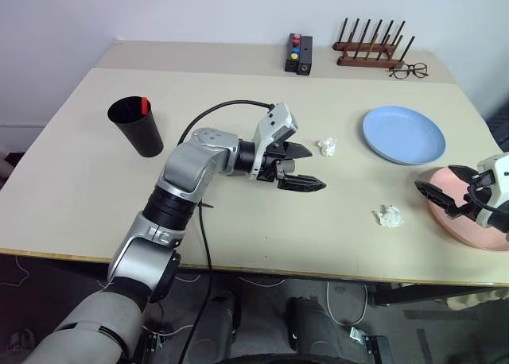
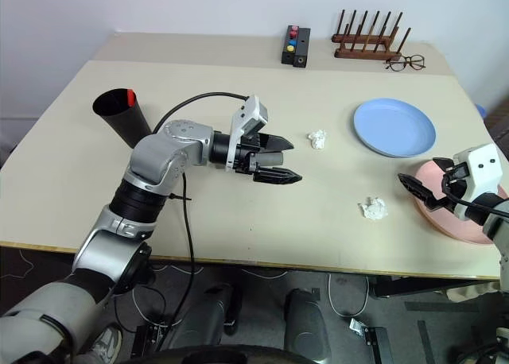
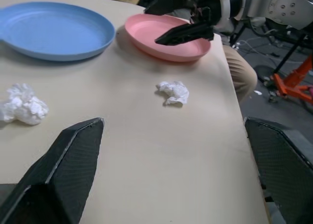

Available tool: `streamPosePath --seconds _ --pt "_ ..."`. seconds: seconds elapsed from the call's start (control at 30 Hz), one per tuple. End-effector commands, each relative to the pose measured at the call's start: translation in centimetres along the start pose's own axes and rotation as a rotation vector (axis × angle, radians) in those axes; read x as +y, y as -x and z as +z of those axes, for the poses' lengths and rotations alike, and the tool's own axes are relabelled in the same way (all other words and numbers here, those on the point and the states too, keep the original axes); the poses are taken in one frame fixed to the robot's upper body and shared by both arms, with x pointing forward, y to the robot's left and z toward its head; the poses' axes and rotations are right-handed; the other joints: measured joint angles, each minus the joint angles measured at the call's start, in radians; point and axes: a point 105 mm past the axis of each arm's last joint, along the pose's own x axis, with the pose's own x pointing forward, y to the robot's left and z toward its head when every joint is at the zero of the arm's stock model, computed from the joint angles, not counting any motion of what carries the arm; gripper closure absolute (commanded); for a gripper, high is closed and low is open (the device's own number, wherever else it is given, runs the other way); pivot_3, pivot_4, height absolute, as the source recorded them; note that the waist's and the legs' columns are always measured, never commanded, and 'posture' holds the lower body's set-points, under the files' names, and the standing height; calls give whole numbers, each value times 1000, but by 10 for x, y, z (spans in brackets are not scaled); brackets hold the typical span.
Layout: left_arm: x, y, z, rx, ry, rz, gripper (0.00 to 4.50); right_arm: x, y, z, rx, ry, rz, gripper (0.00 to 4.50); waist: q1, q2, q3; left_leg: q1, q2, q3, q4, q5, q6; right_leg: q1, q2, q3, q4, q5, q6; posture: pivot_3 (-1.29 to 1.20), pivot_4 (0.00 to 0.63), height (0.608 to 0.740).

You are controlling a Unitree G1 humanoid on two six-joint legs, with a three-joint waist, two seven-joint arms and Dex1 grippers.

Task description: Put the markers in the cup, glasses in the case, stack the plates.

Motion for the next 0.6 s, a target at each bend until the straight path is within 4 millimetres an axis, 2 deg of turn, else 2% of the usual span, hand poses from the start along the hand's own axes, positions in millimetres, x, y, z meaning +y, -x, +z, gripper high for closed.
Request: streamPosePath --seconds 0.03,0.3,0.6 --pt "-4 -1 10 -8 -46 -18 75 -3 4 -3 30 15 -7 0 0 0 0 0 0 0 0 0 0 0 0 0 0 0 0 0 150 740" --pt "-8 -1 3 51 -93 -62 75 -1 2 -31 128 -29 -1 0 -1 0 0 0 0 0 0 0 0 0 0 0 0 0 0 0 150 740" --pt "-10 1 1 89 -160 -78 75 0 -2 -45 172 -39 -9 0 -1 0 0 0 0 0 0 0 0 0 0 0 -1 0 0 0 150 740"
